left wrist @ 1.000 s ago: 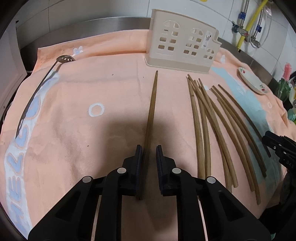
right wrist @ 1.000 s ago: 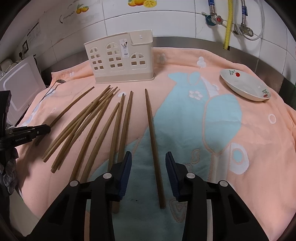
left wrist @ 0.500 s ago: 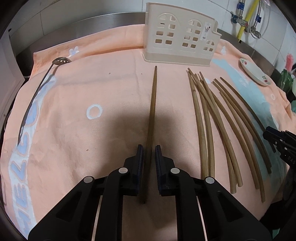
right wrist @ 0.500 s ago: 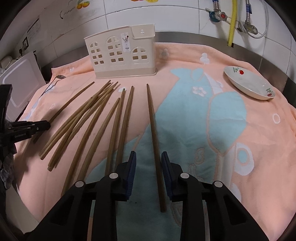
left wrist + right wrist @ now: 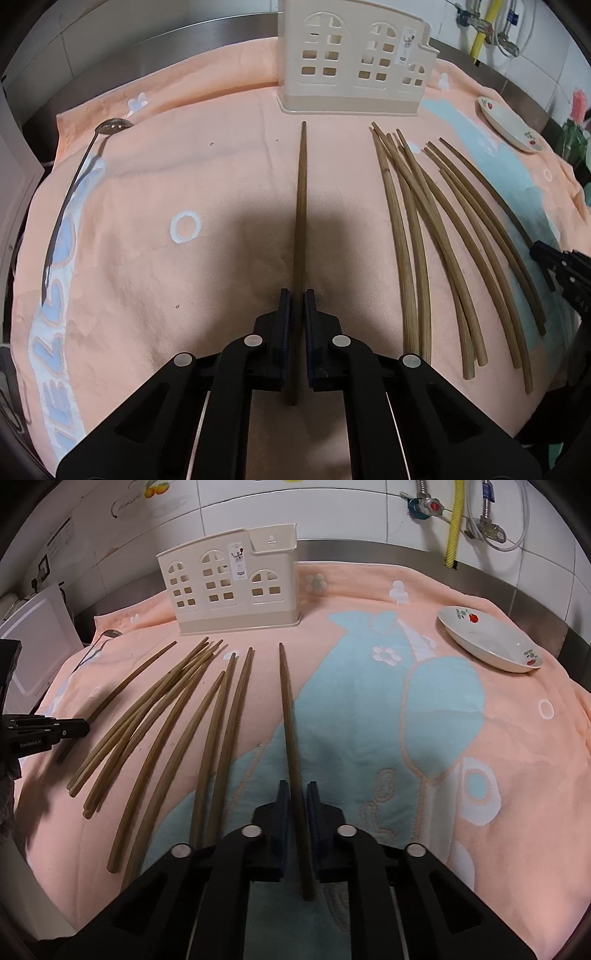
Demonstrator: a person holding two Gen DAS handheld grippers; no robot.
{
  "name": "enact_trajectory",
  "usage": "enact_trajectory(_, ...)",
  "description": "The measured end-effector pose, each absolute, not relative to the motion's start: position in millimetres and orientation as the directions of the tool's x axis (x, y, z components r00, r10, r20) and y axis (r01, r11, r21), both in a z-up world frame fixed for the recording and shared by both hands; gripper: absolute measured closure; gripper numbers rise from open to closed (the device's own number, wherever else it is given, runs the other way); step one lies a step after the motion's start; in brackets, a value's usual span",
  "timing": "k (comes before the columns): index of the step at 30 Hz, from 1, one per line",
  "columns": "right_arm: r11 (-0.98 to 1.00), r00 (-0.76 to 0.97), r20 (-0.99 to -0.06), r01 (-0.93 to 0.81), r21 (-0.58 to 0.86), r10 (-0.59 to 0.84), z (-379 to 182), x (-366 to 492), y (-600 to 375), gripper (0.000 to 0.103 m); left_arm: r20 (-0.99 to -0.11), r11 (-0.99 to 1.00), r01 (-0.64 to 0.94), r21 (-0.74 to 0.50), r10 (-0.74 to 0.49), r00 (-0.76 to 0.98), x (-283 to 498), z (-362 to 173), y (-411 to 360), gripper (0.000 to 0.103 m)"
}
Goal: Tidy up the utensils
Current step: 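Close the left tool on one wooden chopstick while the right tool grasps another, then lift the left tool's chopstick toward the white holder while the right tool carries its chopstick there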
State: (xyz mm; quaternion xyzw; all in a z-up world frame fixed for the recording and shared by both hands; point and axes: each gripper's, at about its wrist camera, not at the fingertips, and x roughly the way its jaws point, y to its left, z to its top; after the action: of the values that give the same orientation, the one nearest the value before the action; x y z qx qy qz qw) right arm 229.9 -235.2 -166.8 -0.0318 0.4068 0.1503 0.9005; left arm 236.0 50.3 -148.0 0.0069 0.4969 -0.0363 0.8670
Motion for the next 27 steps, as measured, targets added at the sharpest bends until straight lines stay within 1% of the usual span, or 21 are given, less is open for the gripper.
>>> enact_trajectory(4, 0.95, 0.632, -0.733, -0.305, 0.062, 0.251, -162, 225, -233, 0.096, -0.861, 0.997, 0.069, -0.023, -0.054, 0.505, 234, -143, 50, 0.098)
enact_trajectory(8, 0.947, 0.663, -0.701, -0.316, 0.058, 0.264, -145, 216, -231, 0.097, -0.843, 0.998, 0.063, -0.026, -0.056, 0.536, 228, -127, 52, 0.098)
enact_trajectory(17, 0.944, 0.751, -0.599, -0.33, 0.023, 0.278, -89, 209, -224, 0.101, -0.756, 0.997, 0.054, -0.054, -0.076, 0.65, 210, -74, 53, 0.098)
enact_trajectory(20, 0.943, 0.762, -0.585, -0.332, 0.017, 0.278, -79, 210, -223, 0.101, -0.729, 0.997, 0.066, -0.047, -0.079, 0.679, 207, -61, 49, 0.098)
enact_trajectory(23, 0.943, 0.754, -0.593, -0.333, 0.023, 0.281, -81, 208, -223, 0.1, -0.722, 0.996, 0.071, -0.053, -0.087, 0.686, 205, -57, 48, 0.098)
enact_trajectory(27, 0.941, 0.712, -0.642, -0.337, 0.042, 0.284, -104, 203, -223, 0.098, -0.722, 0.995, 0.076, -0.059, -0.095, 0.685, 204, -58, 48, 0.098)
